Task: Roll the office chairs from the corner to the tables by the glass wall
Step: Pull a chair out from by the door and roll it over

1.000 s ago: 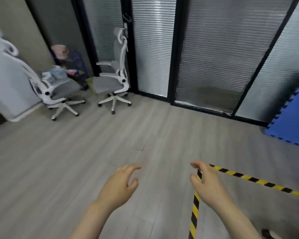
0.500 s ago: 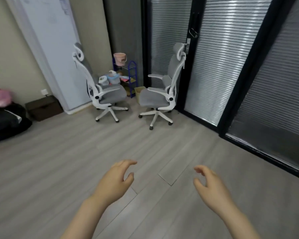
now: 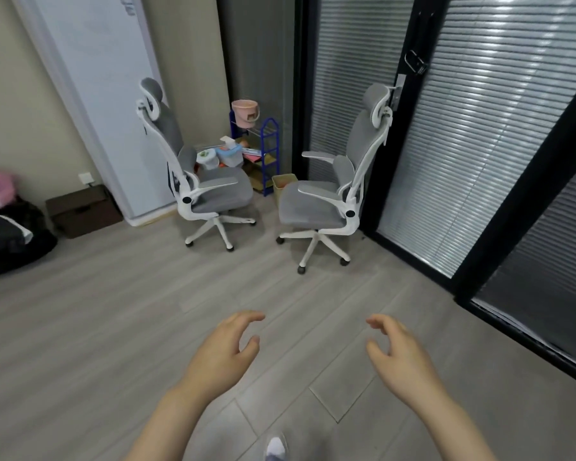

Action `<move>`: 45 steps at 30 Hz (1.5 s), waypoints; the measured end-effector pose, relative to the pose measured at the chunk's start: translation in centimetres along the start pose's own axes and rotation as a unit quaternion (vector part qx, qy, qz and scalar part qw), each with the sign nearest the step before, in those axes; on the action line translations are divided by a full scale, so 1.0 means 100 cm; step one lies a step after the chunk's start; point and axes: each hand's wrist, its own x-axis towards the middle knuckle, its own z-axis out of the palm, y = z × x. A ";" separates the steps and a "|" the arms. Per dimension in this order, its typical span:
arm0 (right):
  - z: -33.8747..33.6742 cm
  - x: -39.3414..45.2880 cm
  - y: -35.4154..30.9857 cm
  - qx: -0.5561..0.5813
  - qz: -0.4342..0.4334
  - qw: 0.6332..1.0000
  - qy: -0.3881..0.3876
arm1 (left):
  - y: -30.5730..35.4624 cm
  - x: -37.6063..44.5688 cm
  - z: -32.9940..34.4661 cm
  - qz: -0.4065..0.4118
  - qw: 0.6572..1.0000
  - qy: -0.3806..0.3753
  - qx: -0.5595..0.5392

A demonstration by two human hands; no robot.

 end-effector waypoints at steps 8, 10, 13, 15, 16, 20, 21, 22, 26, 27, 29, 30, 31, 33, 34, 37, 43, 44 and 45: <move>-0.021 0.172 0.005 0.004 0.043 0.999 0.027 | -0.010 0.214 -0.010 0.036 0.999 -0.029 0.007; -0.029 0.206 0.012 0.007 0.055 0.998 0.044 | -0.001 0.261 -0.005 0.049 0.998 -0.037 0.004; -0.043 0.253 0.028 0.006 0.072 0.996 0.059 | 0.011 0.324 0.010 0.072 0.995 -0.066 -0.001; -0.053 0.287 0.042 0.008 0.084 0.994 0.064 | 0.018 0.367 0.024 0.089 0.993 -0.083 -0.002; -0.058 0.305 0.051 0.011 0.091 0.993 0.068 | 0.021 0.389 0.032 0.095 0.992 -0.088 0.000; -0.085 0.391 0.090 0.019 0.093 0.992 0.086 | 0.040 0.482 0.061 0.093 0.992 -0.086 0.005; -0.092 0.414 0.099 0.017 0.089 0.992 0.088 | 0.046 0.506 0.068 0.091 0.992 -0.082 0.006; -0.101 0.438 0.108 0.016 0.088 0.992 0.088 | 0.052 0.530 0.076 0.091 0.992 -0.083 0.006; -0.137 0.531 0.136 0.003 0.082 0.995 0.060 | 0.081 0.620 0.101 0.086 0.993 -0.081 0.001; -0.145 0.552 0.142 0.000 0.076 0.996 0.050 | 0.088 0.641 0.106 0.091 0.993 -0.074 -0.001; -0.160 0.594 0.152 -0.007 0.074 0.997 0.033 | 0.098 0.679 0.117 0.090 0.994 -0.065 -0.008; -0.167 0.613 0.156 -0.007 0.076 0.997 0.032 | 0.103 0.697 0.121 0.089 0.994 -0.062 -0.011; -0.172 0.632 0.160 -0.007 0.074 0.997 0.032 | 0.107 0.714 0.124 0.084 0.994 -0.061 -0.015; -0.180 0.670 0.166 -0.007 0.068 0.997 0.032 | 0.111 0.750 0.131 0.070 0.995 -0.065 -0.014; -0.183 0.689 0.168 -0.008 0.065 0.997 0.028 | 0.113 0.769 0.133 0.065 0.996 -0.068 -0.014; -0.189 0.747 0.174 -0.010 0.061 0.998 0.014 | 0.116 0.829 0.138 0.071 0.996 -0.061 -0.012; -0.203 0.880 0.181 -0.016 0.041 0.998 0.037 | 0.121 0.961 0.142 0.063 0.996 -0.055 -0.018; -0.206 0.902 0.179 -0.015 0.041 0.998 0.040 | 0.124 0.983 0.141 0.061 0.996 -0.059 -0.023; -0.209 0.921 0.177 -0.013 0.042 0.998 0.040 | 0.127 1.003 0.140 0.063 0.996 -0.063 -0.027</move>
